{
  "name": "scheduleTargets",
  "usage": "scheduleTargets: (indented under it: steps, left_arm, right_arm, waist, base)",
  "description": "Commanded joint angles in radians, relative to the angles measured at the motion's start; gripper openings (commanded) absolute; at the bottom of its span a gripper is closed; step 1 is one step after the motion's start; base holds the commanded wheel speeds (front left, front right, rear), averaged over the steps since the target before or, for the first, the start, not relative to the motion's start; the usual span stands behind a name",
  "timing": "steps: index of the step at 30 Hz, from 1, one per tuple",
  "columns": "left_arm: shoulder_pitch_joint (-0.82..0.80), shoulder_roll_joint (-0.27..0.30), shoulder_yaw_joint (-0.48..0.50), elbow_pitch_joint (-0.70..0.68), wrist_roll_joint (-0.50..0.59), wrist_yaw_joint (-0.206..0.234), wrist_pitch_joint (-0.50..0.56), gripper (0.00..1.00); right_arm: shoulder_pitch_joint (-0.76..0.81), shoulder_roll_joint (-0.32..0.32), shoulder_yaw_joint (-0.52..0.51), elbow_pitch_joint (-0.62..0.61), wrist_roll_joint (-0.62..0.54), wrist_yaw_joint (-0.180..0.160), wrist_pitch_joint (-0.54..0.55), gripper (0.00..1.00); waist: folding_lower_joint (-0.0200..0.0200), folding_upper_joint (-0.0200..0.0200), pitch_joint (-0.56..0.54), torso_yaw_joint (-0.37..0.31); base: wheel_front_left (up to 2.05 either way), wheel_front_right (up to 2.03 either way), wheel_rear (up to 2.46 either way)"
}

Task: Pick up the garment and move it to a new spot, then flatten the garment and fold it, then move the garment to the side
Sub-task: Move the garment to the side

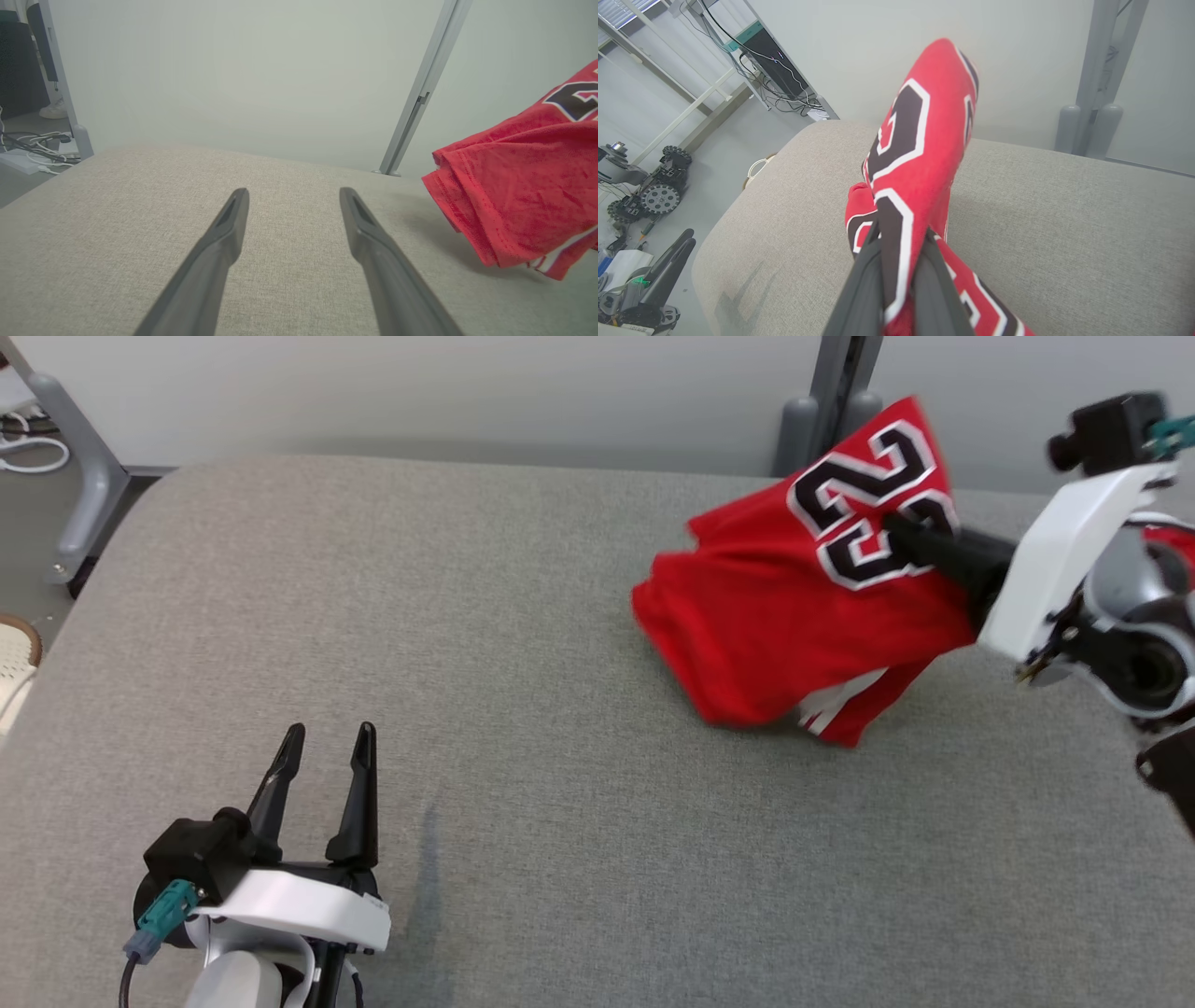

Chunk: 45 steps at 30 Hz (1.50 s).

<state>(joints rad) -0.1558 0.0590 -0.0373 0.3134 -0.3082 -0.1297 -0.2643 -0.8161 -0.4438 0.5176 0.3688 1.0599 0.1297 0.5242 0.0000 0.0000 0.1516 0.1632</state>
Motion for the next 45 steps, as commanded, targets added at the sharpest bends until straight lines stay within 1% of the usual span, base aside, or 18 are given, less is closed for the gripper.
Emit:
scheduleTargets:
  steps: [1,10,14,18,23,26,28,30,33,39,41,42,44,45]
  left_arm:
    - [-0.024,0.01,0.003,-0.003,0.003,-0.001,-0.001,1.0]
    - [-0.081,0.042,-0.005,-0.023,0.009,-0.001,-0.001,1.0]
    - [-0.105,0.053,-0.015,-0.035,0.011,-0.001,-0.001,1.0]
    - [-0.115,0.059,-0.021,-0.044,0.011,-0.001,-0.001,1.0]
    - [-0.125,0.061,-0.019,-0.063,0.012,-0.001,-0.001,1.0]
    - [-0.125,0.063,-0.023,-0.067,0.012,-0.001,-0.001,1.0]
    - [-0.132,0.064,-0.027,-0.071,0.011,-0.001,-0.001,1.0]
    - [-0.146,0.063,-0.031,-0.079,0.009,-0.001,-0.001,1.0]
    - [-0.151,0.06,-0.035,-0.089,0.009,-0.001,-0.001,1.0]
    - [-0.158,0.059,-0.036,-0.098,0.004,-0.001,-0.001,1.0]
    - [-0.161,0.06,-0.035,-0.097,0.003,-0.001,-0.001,1.0]
    - [-0.163,0.061,-0.035,-0.097,0.002,-0.001,-0.001,1.0]
    - [-0.166,0.063,-0.035,-0.095,0.001,-0.001,-0.001,1.0]
    - [-0.168,0.063,-0.035,-0.093,0.0,-0.001,-0.001,1.0]
  right_arm:
    - [-0.023,-0.017,-0.011,0.013,0.009,0.002,-0.007,0.0]
    - [-0.107,-0.126,-0.026,0.13,0.016,0.002,-0.048,0.0]
    - [-0.137,-0.152,-0.021,0.191,-0.001,0.002,-0.089,0.0]
    - [-0.16,-0.164,-0.005,0.229,-0.016,0.002,-0.108,0.0]
    - [-0.209,-0.211,0.01,0.285,-0.062,0.002,-0.16,0.0]
    - [-0.247,-0.237,0.022,0.314,-0.099,0.002,-0.19,0.0]
    - [-0.271,-0.241,0.036,0.327,-0.12,0.002,-0.19,0.0]
    - [-0.322,-0.252,0.046,0.387,-0.185,0.001,-0.215,0.0]
    - [-0.364,-0.251,0.056,0.457,-0.257,0.001,-0.235,0.0]
    - [-0.419,-0.225,0.059,0.615,-0.369,0.001,-0.227,0.0]
    - [-0.429,-0.215,0.061,0.667,-0.407,0.001,-0.229,0.3]
    - [-0.439,-0.211,0.059,0.693,-0.428,0.001,-0.236,0.42]
    - [-0.457,-0.205,0.059,0.749,-0.475,0.001,-0.248,0.45]
    - [-0.468,-0.197,0.055,0.777,-0.495,0.001,-0.258,0.56]
  waist:
    - [0.0,0.0,0.026,-0.014]
    - [0.0,0.0,0.144,-0.074]
    - [0.0,0.0,0.179,-0.102]
    - [0.0,0.0,0.198,-0.117]
    - [0.0,0.0,0.221,-0.124]
    - [0.0,0.0,0.237,-0.123]
    - [0.0,0.0,0.25,-0.119]
    - [0.0,0.0,0.272,-0.113]
    - [0.0,0.0,0.291,-0.105]
    - [0.0,0.0,0.318,-0.095]
    - [0.0,0.0,0.322,-0.093]
    - [0.0,0.0,0.324,-0.093]
    - [0.0,0.0,0.325,-0.091]
    - [0.0,0.0,0.324,-0.09]
  base:
    - [0.0,0.0,0.0]
    - [0.0,0.0,0.0]
    - [0.0,0.0,0.0]
    - [0.0,0.0,0.0]
    - [0.0,0.0,0.0]
    - [0.0,0.0,0.0]
    - [0.0,0.0,0.0]
    - [0.0,0.0,0.0]
    - [0.0,0.0,0.0]
    - [0.0,0.0,0.0]
    - [0.0,0.0,0.0]
    - [0.0,0.0,0.0]
    - [0.0,0.0,0.0]
    - [0.0,0.0,0.0]
